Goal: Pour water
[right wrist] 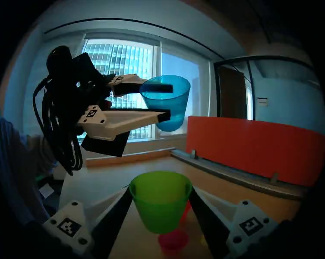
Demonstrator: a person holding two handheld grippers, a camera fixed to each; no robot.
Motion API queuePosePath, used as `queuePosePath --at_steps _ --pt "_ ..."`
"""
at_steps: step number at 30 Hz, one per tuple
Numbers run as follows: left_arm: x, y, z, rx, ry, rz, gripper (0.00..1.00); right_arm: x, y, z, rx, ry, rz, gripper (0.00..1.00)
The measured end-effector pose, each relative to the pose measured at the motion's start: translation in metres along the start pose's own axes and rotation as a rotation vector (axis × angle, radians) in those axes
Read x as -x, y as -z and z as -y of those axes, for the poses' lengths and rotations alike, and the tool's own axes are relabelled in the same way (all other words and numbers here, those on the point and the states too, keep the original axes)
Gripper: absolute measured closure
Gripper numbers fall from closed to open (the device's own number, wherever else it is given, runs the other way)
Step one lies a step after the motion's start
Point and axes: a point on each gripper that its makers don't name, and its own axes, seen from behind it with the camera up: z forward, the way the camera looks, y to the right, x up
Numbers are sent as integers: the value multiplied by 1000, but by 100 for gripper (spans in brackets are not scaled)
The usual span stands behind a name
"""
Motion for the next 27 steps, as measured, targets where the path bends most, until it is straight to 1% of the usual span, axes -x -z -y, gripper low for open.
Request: queuePosePath --at_steps 6,14,18,27 --pt "-4 0 -1 -7 -79 2 17 -2 -1 1 -3 3 -3 9" --pt "-10 -3 3 -20 -156 2 16 -5 -1 2 -6 8 -6 9" --pt "-14 -4 5 -23 -187 3 16 -7 -1 3 -8 10 -7 9" --pt "-18 -7 8 -28 -234 2 17 -9 0 3 -6 14 -12 9"
